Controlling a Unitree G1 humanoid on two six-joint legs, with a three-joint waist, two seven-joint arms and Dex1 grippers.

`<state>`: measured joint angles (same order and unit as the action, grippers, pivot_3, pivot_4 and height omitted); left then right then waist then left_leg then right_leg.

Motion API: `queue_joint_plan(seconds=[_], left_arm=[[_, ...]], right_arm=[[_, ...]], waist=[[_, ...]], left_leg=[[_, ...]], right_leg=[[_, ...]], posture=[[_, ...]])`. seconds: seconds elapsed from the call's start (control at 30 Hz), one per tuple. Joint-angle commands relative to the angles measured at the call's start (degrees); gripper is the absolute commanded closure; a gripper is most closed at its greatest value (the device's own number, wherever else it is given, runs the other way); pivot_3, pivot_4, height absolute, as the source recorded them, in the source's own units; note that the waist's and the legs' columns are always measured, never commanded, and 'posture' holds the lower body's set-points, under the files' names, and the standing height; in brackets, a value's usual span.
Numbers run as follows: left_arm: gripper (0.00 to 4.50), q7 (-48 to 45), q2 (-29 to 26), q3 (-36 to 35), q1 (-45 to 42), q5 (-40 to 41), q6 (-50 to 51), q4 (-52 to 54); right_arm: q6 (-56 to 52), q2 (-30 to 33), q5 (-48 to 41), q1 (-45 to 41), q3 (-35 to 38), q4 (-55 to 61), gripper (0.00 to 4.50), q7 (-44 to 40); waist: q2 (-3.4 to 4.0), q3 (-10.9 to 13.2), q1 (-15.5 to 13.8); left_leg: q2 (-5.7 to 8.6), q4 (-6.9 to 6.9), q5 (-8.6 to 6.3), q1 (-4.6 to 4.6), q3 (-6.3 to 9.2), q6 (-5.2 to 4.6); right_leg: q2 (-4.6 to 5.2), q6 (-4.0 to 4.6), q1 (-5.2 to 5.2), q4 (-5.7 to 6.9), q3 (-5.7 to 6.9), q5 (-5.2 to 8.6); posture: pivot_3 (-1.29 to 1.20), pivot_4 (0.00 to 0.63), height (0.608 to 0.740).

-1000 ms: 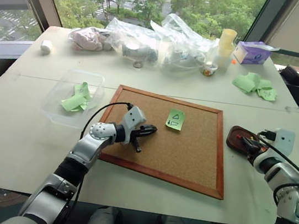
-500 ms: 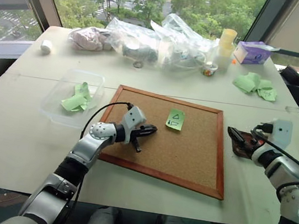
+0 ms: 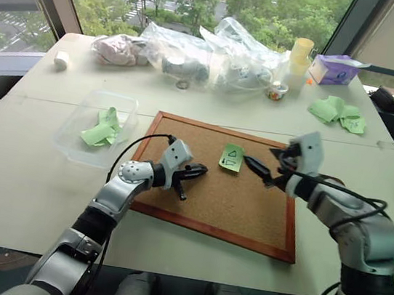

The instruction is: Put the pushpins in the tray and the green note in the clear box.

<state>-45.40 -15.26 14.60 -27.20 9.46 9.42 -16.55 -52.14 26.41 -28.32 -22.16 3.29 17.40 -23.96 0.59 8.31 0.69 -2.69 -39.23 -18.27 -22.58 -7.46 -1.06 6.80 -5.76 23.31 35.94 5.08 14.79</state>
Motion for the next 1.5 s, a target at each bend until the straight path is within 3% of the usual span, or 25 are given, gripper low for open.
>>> queue_joint_plan(seconds=[0.03, 0.37, 0.63, 0.83, 0.87, 1.3, 1.5], left_arm=[[4.50, 1.85, -1.36, -0.60, 2.21, -2.39, 1.95, -3.39], [4.50, 2.84, -2.07, -1.30, 3.64, -2.21, 2.56, -1.34], [4.50, 3.32, -2.06, -1.24, 4.35, -2.09, 3.00, -0.27], [4.50, 3.35, -2.01, -1.17, 4.37, -2.09, 3.09, -0.40], [4.50, 3.36, -2.01, -1.17, 4.37, -2.08, 3.10, -0.44], [4.50, 3.07, -1.70, -1.04, 4.04, -1.83, 3.72, -1.26], [4.50, 2.33, -0.39, -6.27, -0.36, 4.55, 10.71, -1.28]], right_arm=[[3.50, -1.47, 2.93, -3.45, -3.96, -3.20, 1.34, -0.61], [10.89, -4.32, 9.94, -6.65, -10.13, -15.54, 1.34, -2.99], [13.78, -4.98, 14.04, -6.53, -12.18, -17.94, 1.34, -4.04], [15.85, -4.77, 17.43, -5.97, -13.75, -17.63, 4.19, -4.43], [15.96, -4.64, 17.60, -5.84, -13.74, -17.22, 4.42, -4.55], [2.67, -1.39, 9.90, -4.70, -2.43, 1.78, 4.42, -3.75], [-1.64, 3.22, 6.86, -1.35, -2.74, 10.23, 4.42, -6.73]], waist=[[0.00, 0.00, 0.02], [-0.01, 0.01, 0.36], [-0.01, 0.01, 0.47], [-0.01, 0.01, 0.46], [-0.01, 0.01, 0.46], [-0.01, 0.03, 0.34], [-0.12, 0.09, 0.17]], left_leg=[[0.00, 0.00, 0.00, -0.01, 0.00, 0.00], [-0.03, 0.02, 0.00, -0.02, -0.01, 0.01], [-0.05, 0.04, 0.01, -0.02, -0.03, 0.01], [-0.05, 0.05, 0.01, -0.02, -0.04, 0.02], [-0.05, 0.05, 0.01, -0.02, -0.04, 0.02], [-0.06, 0.06, 0.01, -0.15, -0.04, 0.03], [-0.06, 0.06, 0.01, -0.17, -0.03, 0.02]], right_leg=[[0.00, 0.00, -0.02, 0.01, 0.00, 0.00], [-0.04, -0.10, -0.03, 0.04, 0.00, -0.06], [-0.05, -0.11, -0.01, 0.05, 0.00, -0.06], [-0.05, -0.11, 0.00, 0.05, 0.00, -0.06], [-0.05, -0.11, 0.00, 0.05, 0.00, -0.06], [-0.03, -0.10, 0.11, 0.04, 0.00, -0.06], [-0.01, 0.01, 0.13, 0.02, 0.01, 0.00]], posture=[[0.00, 0.150, 0.740], [0.00, 0.150, 0.740], [0.00, 0.150, 0.740], [0.00, 0.150, 0.740], [0.00, 0.150, 0.740], [0.00, 0.150, 0.740], [0.00, 0.150, 0.740]])
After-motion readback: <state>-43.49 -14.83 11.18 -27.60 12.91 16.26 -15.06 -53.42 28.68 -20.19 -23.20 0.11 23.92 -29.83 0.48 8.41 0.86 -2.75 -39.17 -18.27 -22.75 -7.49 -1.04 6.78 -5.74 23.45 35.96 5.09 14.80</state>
